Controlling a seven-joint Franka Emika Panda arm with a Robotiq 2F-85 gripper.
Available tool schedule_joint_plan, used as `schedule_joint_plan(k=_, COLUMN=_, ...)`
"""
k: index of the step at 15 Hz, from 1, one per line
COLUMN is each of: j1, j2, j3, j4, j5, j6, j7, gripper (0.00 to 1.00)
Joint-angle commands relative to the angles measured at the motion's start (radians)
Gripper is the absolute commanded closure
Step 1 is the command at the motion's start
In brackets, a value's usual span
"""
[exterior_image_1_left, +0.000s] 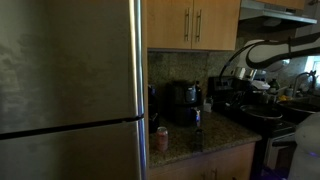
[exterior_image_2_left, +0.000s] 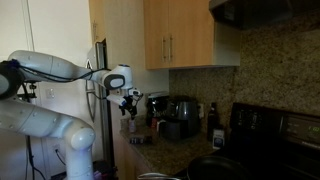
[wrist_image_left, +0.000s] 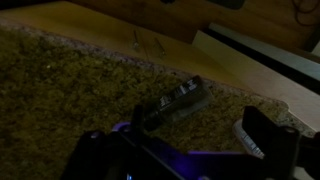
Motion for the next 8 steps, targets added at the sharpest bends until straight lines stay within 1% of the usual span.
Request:
schedule_joint_plan(k=1, j1=-0.005, j2=0.059, j3=0.029, j4=0.001, j5=-0.098, j6=0.169, j7=-0.074, gripper=0.00)
schedule_joint_plan(k=3, j1=0.003, j2=0.075, j3=0.030, j4=0.001, j5=-0.123, j6=0.315, j7=-0.071, gripper=0.00)
schedule_joint_plan(k=4, j1=0.011, j2=0.089, j3=0.027, j4=0.002, j5=-0.107, j6=0.403, j7=-0.047, gripper=0.00)
schedule_joint_plan(k=5, j1=0.007, j2=0.054, j3=0.019, j4=0.002, j5=-0.111, j6=0.292, j7=-0.039, gripper=0.00)
schedule_joint_plan(k=6, j1=0.010, j2=0.064, j3=0.019, j4=0.002, j5=-0.111, j6=0.346, j7=-0.039, gripper=0.00)
schedule_joint_plan(k=8, j1=0.013, j2=0.074, j3=0.019, j4=0.002, j5=-0.112, j6=0.379, j7=-0.039, gripper=0.00)
